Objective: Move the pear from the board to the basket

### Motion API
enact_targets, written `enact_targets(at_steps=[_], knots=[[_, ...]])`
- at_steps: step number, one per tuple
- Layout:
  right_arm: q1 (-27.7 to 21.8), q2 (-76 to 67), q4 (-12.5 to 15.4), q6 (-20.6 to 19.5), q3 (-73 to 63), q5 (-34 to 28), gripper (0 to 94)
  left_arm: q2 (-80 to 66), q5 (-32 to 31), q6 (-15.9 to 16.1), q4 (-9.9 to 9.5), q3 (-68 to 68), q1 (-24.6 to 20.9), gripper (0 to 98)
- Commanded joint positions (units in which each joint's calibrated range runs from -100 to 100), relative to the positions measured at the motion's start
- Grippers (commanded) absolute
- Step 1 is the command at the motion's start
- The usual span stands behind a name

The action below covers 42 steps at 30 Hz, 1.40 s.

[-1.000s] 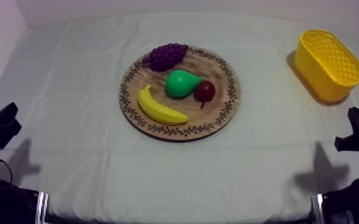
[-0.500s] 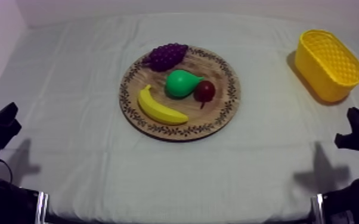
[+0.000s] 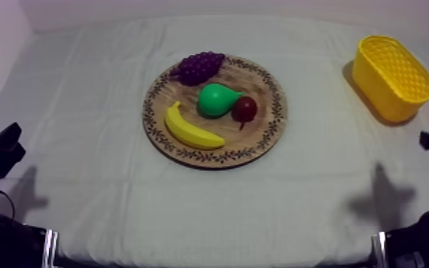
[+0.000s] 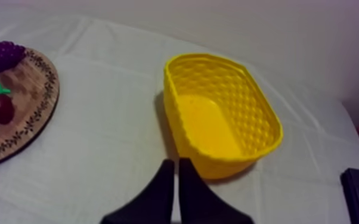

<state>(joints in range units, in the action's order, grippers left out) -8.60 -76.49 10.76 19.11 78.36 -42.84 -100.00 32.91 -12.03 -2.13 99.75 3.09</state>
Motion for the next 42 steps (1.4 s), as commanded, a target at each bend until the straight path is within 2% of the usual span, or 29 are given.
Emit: enact_targets(at_steps=[1, 7, 13, 17, 24, 33, 38, 40, 42], knots=[[0.5, 10.1, 0.1, 0.0, -14.2, -3.9, 1.6, 0.0, 0.0, 0.0, 0.00, 0.0, 0.0, 0.1], [2.2, 22.1, 1.1, 1.0, -32.3, -14.4, 1.3, 0.0, 0.0, 0.0, 0.00, 0.0, 0.0, 0.1], [5.1, 35.4, 2.9, 2.5, -48.2, -22.2, 0.8, 0.0, 0.0, 0.0, 0.00, 0.0, 0.0, 0.1], [7.9, 44.9, 3.2, 3.4, -56.6, -25.4, 1.7, 0.0, 0.0, 0.0, 0.00, 0.0, 0.0, 0.1], [13.1, 58.2, 4.0, 7.3, -65.3, -28.8, 2.6, 0.0, 0.0, 0.0, 0.00, 0.0, 0.0, 0.1], [19.8, 70.5, 3.2, 10.6, -73.5, -35.2, 6.7, 0.0, 0.0, 0.0, 0.00, 0.0, 0.0, 0.1], [22.5, 76.2, 2.9, 11.6, -78.1, -39.8, 16.3, 0.0, 0.0, 0.0, 0.00, 0.0, 0.0, 0.1], [23.3, 77.9, 3.0, 12.0, -79.4, -41.2, 27.0, 0.0, 0.0, 0.0, 0.00, 0.0, 0.0, 0.1], [24.4, 79.8, 2.6, 11.5, -80.8, -42.6, 43.1, 0.0, 0.0, 0.0, 0.00, 0.0, 0.0, 0.1]])
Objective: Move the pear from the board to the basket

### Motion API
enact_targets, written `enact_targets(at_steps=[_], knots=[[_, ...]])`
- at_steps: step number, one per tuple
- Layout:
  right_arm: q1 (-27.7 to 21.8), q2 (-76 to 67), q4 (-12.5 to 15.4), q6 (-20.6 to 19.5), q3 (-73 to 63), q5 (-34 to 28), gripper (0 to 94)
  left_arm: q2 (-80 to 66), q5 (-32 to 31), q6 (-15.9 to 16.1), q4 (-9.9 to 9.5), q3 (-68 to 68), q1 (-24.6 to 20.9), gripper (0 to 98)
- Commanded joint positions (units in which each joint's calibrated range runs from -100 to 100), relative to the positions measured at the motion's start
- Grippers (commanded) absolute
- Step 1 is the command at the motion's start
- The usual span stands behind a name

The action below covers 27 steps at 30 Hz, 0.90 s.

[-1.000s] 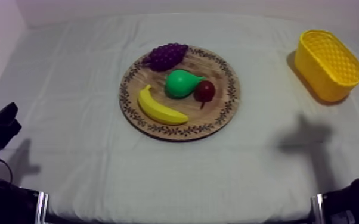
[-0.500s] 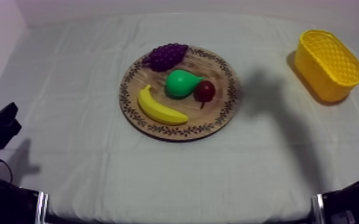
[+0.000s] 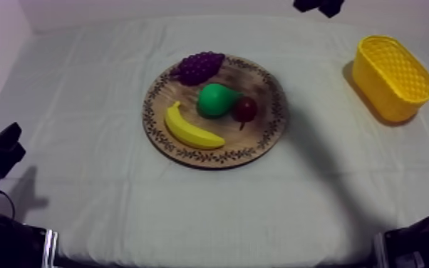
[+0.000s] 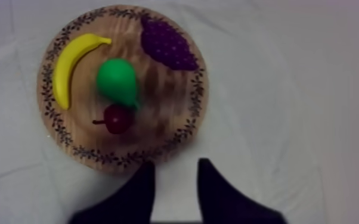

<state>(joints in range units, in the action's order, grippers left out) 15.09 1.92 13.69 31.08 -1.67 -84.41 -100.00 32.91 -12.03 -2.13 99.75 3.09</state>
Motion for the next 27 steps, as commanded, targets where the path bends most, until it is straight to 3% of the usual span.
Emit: enact_targets(at_steps=[1, 4, 8, 27], knots=[[1.3, 2.4, -0.6, -0.9, -1.6, -1.7, 51.0, 0.0, 0.0, 0.0, 0.00, 0.0, 0.0, 0.1], [3.0, 5.2, -1.4, -1.8, -3.6, -3.3, 68.6, 0.0, 0.0, 0.0, 0.00, 0.0, 0.0, 0.1], [4.8, 7.8, -1.8, -1.7, -4.3, -3.7, 78.7, 0.0, 0.0, 0.0, 0.00, 0.0, 0.0, 0.1], [7.9, 32.1, -2.7, -2.1, -12.9, 1.8, 81.3, 0.0, 0.0, 0.0, 0.00, 0.0, 0.0, 0.1]])
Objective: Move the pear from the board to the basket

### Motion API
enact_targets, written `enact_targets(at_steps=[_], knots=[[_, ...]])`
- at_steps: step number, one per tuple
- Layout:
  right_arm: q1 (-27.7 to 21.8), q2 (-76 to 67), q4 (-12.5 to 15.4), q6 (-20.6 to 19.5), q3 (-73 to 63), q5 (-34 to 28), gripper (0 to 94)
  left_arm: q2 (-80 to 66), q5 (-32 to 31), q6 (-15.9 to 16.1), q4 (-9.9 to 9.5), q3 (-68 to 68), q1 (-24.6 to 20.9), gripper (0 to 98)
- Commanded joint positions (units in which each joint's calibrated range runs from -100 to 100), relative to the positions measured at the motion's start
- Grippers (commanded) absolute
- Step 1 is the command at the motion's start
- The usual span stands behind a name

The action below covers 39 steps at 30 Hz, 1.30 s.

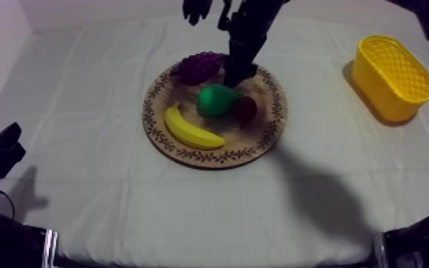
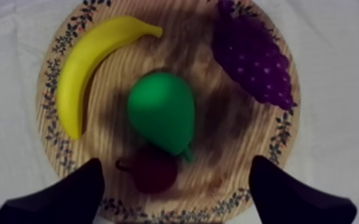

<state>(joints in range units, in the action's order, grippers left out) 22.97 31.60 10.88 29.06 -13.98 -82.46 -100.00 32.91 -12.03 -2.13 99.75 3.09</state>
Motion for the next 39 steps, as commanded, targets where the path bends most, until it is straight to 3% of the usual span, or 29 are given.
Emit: enact_targets(at_steps=[1, 20, 29, 39], knots=[[0.0, 3.5, 0.1, 0.0, -1.2, -0.1, 81.1, 0.0, 0.0, 0.0, 0.00, 0.0, 0.0, 0.1], [1.1, 18.1, 0.6, 0.1, -9.2, 0.9, 75.6, 0.0, 0.0, 0.0, 0.00, 0.0, 0.0, 0.1], [1.6, 21.5, 0.9, 0.5, -11.9, 0.4, 63.3, 0.0, 0.0, 0.0, 0.00, 0.0, 0.0, 0.1], [1.8, 20.4, 1.8, 0.5, -10.6, 0.8, 35.5, 0.0, 0.0, 0.0, 0.00, 0.0, 0.0, 0.1]])
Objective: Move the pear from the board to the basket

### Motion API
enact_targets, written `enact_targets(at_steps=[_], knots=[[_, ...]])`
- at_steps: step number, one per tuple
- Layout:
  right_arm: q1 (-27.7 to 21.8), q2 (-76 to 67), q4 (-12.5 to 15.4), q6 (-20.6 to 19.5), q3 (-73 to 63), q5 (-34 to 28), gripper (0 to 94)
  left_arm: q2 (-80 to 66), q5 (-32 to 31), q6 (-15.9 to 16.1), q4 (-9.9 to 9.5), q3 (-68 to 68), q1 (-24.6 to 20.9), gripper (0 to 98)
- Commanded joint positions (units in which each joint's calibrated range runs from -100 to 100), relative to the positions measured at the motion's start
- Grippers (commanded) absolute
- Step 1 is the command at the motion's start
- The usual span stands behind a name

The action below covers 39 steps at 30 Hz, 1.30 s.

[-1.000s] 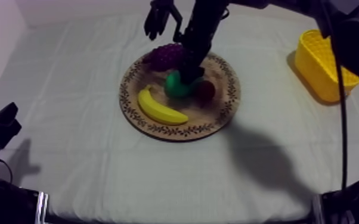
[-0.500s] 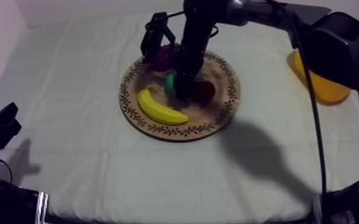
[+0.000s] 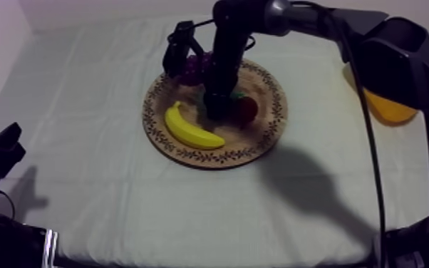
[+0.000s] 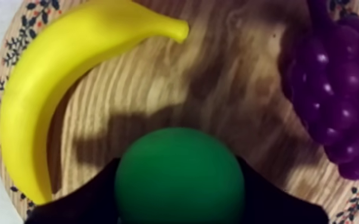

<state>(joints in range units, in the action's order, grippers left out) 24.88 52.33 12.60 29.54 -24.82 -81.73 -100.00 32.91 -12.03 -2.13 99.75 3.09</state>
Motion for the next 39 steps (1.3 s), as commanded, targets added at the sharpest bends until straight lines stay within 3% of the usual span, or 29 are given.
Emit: enact_targets(at_steps=[1, 10, 17, 29, 39], knots=[[-0.1, -0.8, 0.0, 0.0, 0.7, 0.0, 34.4, 0.0, 0.0, 0.0, 0.00, 0.0, 0.0, 0.1], [-0.4, -15.6, 0.8, -0.1, 7.8, -2.2, 32.4, 0.0, 0.0, 0.0, 0.00, 0.0, 0.0, 0.1], [-4.6, -30.1, 2.5, -2.0, 6.4, -5.9, 32.9, 0.0, 0.0, 0.0, 0.00, 0.0, 0.0, 0.1], [-20.1, -39.8, 3.4, -3.4, 4.7, -8.4, 34.1, 0.0, 0.0, 0.0, 0.00, 0.0, 0.0, 0.1], [-34.0, -36.6, 3.5, -3.0, 8.7, -6.1, 34.3, 0.0, 0.0, 0.0, 0.00, 0.0, 0.0, 0.1]])
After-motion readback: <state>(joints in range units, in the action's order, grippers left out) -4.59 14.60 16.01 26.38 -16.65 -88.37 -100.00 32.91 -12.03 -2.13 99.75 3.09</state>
